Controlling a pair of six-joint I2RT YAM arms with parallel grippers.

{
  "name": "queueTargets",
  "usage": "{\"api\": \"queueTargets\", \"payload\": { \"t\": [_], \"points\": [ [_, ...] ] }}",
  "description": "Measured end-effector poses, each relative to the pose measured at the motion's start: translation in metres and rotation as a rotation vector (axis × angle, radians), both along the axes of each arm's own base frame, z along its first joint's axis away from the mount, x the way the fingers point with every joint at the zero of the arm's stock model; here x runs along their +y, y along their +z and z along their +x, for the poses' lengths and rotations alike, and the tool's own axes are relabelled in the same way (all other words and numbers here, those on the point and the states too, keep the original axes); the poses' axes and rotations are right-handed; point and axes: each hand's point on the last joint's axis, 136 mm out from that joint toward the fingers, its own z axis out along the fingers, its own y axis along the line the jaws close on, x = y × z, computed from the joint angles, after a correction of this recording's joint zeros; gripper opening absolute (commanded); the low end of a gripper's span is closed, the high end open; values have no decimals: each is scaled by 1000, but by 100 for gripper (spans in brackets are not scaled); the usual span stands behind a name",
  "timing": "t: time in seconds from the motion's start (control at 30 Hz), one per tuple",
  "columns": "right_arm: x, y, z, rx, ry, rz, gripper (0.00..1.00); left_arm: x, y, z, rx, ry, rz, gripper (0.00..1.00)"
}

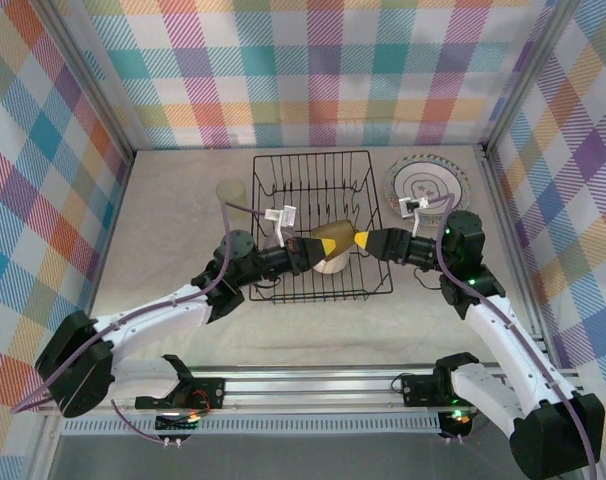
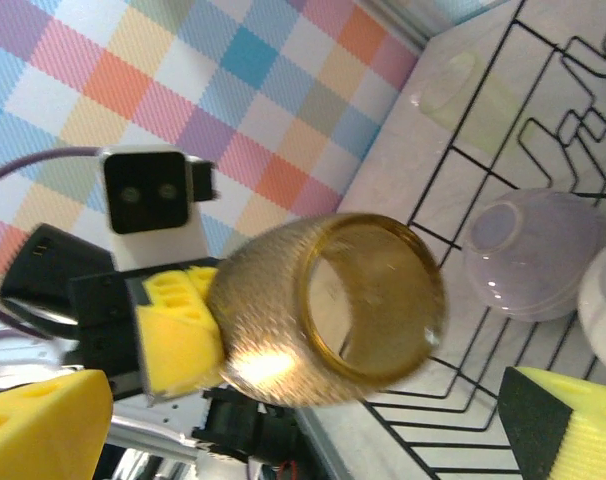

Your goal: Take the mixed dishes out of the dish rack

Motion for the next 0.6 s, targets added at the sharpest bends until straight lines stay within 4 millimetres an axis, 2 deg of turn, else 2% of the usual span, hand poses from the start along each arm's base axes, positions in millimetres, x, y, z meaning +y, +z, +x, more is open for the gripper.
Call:
{"api": "queueTargets", "payload": {
  "t": [0.17,0.37,0.47,0.6],
  "points": [
    [-4,-11,1,-7,-30,-52,99,24,14,4,-66,111,173,0],
    [-4,-16,0,-44,-35,-74,99,80,41,0,-177,285,401,0],
    [-2,-23,2,-34,-34,-82,99,110,42,-1,-204,369,537,0],
    [6,-34,5,-19,-17,-92,99,142,28,-1,-223,434,737,0]
  ]
}}
